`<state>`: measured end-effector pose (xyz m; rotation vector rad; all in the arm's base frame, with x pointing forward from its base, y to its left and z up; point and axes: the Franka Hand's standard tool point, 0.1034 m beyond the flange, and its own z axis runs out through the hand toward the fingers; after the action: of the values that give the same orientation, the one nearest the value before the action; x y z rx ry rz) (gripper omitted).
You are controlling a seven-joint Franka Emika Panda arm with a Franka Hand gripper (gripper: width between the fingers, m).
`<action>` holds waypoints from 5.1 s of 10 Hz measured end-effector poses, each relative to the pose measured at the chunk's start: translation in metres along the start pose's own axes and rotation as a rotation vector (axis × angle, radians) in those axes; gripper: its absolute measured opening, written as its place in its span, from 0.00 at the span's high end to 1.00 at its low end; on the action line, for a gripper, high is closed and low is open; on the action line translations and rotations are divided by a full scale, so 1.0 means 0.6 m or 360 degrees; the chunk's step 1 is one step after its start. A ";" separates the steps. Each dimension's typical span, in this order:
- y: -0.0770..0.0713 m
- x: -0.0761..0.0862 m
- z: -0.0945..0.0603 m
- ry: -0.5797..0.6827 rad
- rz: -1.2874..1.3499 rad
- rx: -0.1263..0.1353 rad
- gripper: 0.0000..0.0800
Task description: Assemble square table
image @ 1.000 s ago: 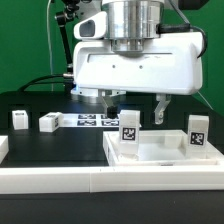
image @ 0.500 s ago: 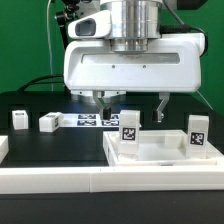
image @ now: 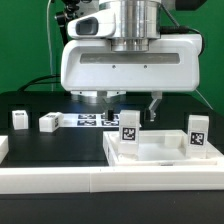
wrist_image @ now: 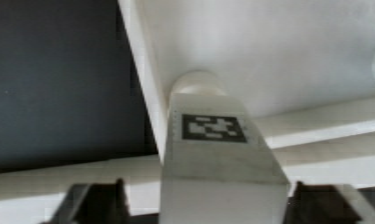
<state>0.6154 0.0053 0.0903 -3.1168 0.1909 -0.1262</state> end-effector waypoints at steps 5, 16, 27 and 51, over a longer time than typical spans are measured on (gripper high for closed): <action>0.000 0.000 0.000 0.0000 0.0205 0.0002 0.64; -0.009 -0.004 0.003 -0.0009 0.1981 0.0010 0.64; -0.024 -0.005 0.002 -0.0088 0.1998 -0.0026 0.23; -0.002 -0.002 0.003 -0.0057 0.0698 -0.0001 0.64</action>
Offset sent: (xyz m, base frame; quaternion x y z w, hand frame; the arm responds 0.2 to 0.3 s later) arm 0.0000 0.0000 0.0000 0.0000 0.0000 0.0000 1.0000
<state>0.6145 0.0064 0.0883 -2.9848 0.8589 -0.0614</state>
